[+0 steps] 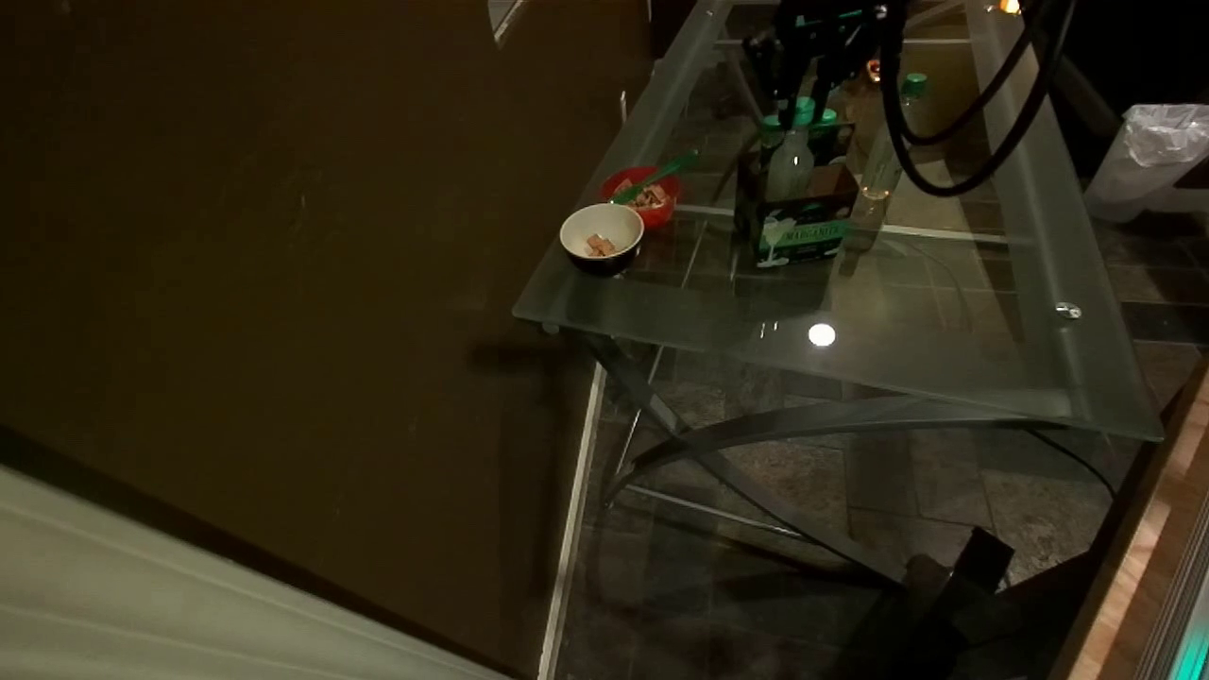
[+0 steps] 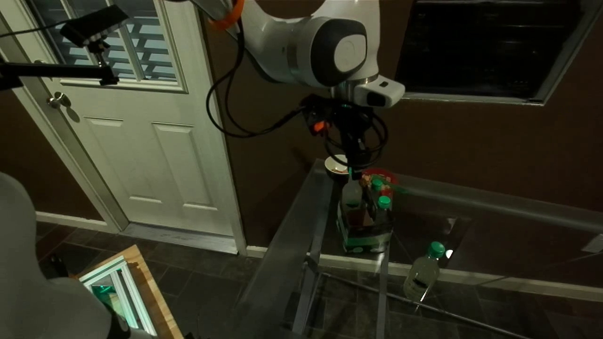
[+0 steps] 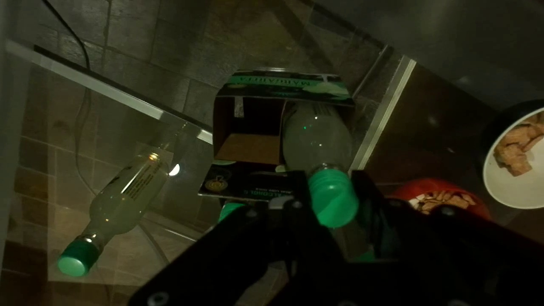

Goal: Put the bottles inside the crate

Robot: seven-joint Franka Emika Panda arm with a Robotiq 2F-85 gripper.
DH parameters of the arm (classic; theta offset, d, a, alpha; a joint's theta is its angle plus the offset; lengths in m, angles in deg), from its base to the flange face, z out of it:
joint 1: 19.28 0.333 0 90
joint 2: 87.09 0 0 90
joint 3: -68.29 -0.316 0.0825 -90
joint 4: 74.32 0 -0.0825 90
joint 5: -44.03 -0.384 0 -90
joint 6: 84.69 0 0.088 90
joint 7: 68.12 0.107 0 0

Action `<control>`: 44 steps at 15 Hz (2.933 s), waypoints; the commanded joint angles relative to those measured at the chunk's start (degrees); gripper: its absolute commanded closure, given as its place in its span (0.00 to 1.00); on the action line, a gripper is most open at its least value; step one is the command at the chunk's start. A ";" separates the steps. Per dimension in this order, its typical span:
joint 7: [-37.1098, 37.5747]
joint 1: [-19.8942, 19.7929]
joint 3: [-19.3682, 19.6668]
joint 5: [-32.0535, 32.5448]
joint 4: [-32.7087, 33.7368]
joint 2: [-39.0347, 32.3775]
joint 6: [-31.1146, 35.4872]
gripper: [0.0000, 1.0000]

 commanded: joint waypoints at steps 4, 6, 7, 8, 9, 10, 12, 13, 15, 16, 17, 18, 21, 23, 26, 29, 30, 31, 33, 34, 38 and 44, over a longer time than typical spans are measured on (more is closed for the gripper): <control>2.18 1.43 1.87 1.51 -1.65 -2.47 5.15 0.93; 2.12 1.54 2.40 1.76 -1.71 -3.31 5.70 0.92; 1.98 1.60 2.62 1.65 -1.67 -3.61 5.76 0.92; 1.87 1.69 2.83 1.65 -1.72 -3.80 5.89 0.92; 1.67 1.78 3.05 1.61 -1.76 -3.80 5.70 0.91; 1.27 1.85 3.22 1.53 -1.79 -3.79 5.52 0.91; 1.30 2.05 3.73 2.30 -2.14 -2.92 4.83 0.44; 1.66 2.10 4.07 3.00 -2.31 -2.24 4.36 0.39; 1.68 1.96 4.51 3.89 -2.61 -0.74 3.32 0.25; 1.78 1.85 4.77 4.54 -2.79 0.20 2.62 0.17; 1.66 1.68 5.00 5.23 -2.83 1.20 1.06 0.11; 1.85 1.41 5.33 6.39 -2.77 2.09 -0.61 0.05; 0.96 -0.02 6.15 8.93 -2.22 3.43 -4.13 0.00; 0.54 -1.32 6.91 9.33 -1.59 3.60 -4.57 0.00; -0.81 -3.63 8.64 7.11 0.26 1.65 -3.78 0.00; -2.39 -5.61 10.36 5.20 1.87 -0.40 -3.01 0.00; -2.70 -6.14 10.87 4.40 2.52 -1.28 -2.52 0.00; -2.80 -6.62 11.34 3.46 3.35 -2.32 -1.76 0.00; -2.53 -7.13 12.05 1.80 4.89 -4.44 -0.85 0.26; -2.30 -7.24 12.28 1.12 5.61 -5.49 -0.41 0.30; -1.73 -6.95 13.09 -0.96 8.08 -9.05 0.87 0.53; -1.73 -6.72 13.99 -2.37 10.59 -12.33 0.73 0.64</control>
